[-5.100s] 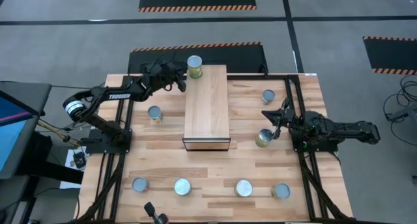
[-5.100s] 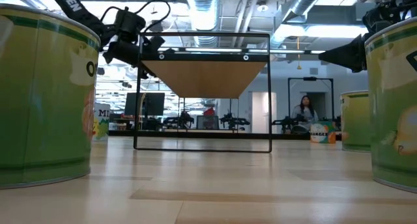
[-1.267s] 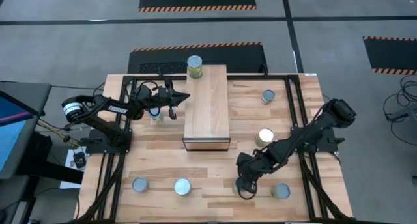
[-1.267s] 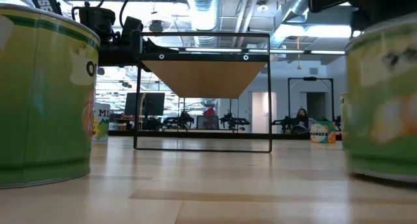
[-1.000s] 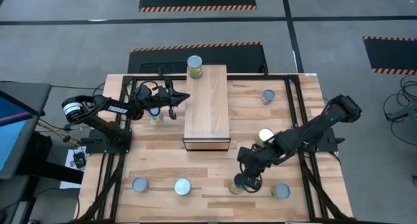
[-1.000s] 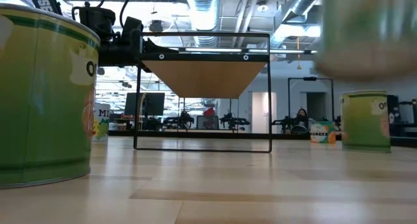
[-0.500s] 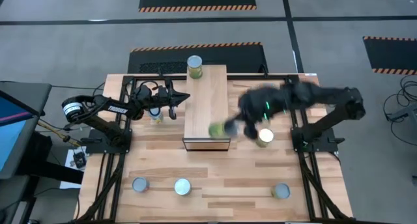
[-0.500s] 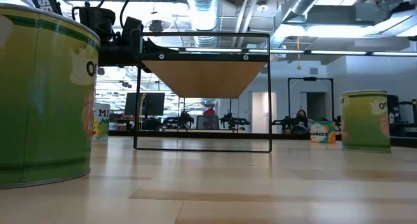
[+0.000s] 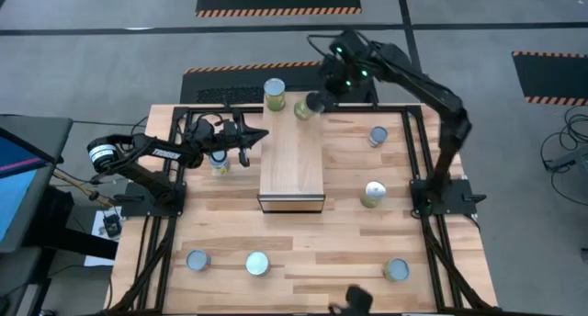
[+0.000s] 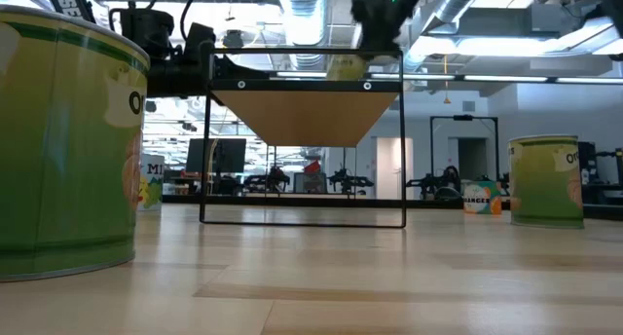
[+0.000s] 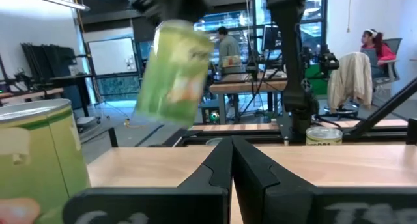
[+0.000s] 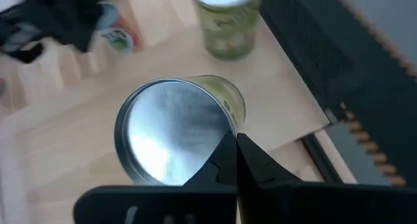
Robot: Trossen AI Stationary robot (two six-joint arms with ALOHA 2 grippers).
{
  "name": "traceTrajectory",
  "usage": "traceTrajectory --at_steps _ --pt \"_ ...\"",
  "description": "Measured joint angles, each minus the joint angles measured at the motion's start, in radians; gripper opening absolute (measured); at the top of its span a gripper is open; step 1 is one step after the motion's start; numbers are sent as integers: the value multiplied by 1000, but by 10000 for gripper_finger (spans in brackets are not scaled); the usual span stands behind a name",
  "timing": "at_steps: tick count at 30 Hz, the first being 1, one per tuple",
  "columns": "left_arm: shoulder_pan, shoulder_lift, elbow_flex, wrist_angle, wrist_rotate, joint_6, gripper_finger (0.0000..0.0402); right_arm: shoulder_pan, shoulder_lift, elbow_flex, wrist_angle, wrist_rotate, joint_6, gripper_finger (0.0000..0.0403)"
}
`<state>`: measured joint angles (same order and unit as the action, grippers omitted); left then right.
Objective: Pick and place cans onto a shelf
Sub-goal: Put the canned pears aligned with the other canned pears on the shelf
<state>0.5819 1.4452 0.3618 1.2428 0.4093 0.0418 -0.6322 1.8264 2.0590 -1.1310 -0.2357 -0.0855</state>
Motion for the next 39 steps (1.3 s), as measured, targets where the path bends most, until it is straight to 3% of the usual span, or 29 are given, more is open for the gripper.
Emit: traceTrajectory --at_steps 12,32,39 --pt "0 0 0 -11 2 0 0 -58 195 207 -59 -10 24 5" --pt "0 0 0 -12 3 -24 0 -63 211 210 -37 29 33 18" --pt "0 0 0 -12 3 -24 0 -55 211 210 -38 28 35 43"
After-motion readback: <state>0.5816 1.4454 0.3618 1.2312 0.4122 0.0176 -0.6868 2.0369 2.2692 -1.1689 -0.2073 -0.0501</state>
